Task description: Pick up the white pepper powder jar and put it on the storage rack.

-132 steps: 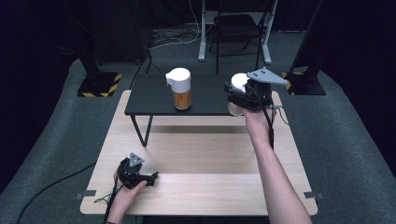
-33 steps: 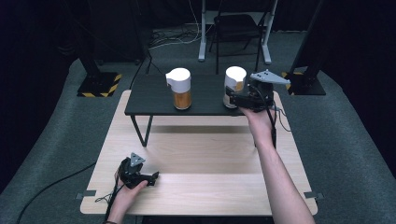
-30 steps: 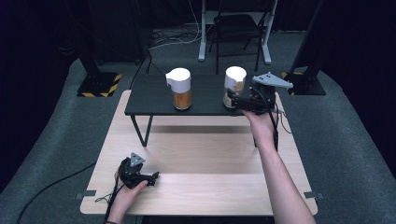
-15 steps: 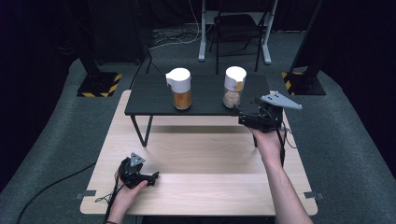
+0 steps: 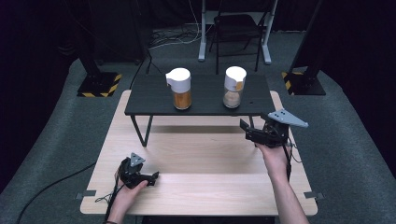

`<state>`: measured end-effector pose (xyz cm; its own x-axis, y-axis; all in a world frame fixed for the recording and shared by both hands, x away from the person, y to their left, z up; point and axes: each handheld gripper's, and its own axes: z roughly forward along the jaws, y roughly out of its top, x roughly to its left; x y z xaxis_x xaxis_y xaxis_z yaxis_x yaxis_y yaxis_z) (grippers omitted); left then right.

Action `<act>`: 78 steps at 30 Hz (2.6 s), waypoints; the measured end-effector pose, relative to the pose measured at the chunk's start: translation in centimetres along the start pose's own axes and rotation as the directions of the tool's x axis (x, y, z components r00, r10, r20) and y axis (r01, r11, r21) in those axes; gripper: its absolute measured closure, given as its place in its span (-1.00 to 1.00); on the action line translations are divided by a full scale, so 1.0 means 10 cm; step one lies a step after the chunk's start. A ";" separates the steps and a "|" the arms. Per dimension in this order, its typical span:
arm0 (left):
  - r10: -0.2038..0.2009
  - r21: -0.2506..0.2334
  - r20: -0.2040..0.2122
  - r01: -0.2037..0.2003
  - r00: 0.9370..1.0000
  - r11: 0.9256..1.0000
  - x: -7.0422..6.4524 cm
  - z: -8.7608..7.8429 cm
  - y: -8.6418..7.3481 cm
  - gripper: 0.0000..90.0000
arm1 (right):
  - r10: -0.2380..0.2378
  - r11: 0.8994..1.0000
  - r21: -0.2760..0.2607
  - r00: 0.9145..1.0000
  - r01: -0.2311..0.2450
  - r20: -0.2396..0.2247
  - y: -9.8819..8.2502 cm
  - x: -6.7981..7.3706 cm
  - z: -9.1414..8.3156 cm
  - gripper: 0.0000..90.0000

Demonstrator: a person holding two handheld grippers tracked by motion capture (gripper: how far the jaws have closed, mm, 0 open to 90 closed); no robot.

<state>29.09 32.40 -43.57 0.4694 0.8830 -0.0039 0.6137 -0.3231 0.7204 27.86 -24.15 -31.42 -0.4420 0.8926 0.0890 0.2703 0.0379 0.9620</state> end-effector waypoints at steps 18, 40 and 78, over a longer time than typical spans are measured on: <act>-0.001 0.000 0.000 0.001 1.000 1.000 0.00 0.00 0.00 -1.00 | 0.026 0.999 0.041 0.999 -0.027 0.024 -0.44 -0.11 -0.18 -0.81; -0.005 0.000 -0.001 0.005 1.000 1.000 -0.01 0.01 0.00 -1.00 | 0.042 0.996 0.080 0.998 -0.045 0.040 -1.00 -0.17 -0.25 -0.90; -0.001 -0.001 0.001 0.001 1.000 1.000 -0.01 0.00 0.00 -1.00 | 0.060 0.964 0.258 0.998 -0.067 0.036 -1.24 -0.33 0.00 -0.97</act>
<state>29.08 32.31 -43.58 0.4691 0.8832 -0.0051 0.6139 -0.3219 0.7207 25.97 -27.60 -43.62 -0.3940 0.9088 0.1375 0.5110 0.0923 0.8546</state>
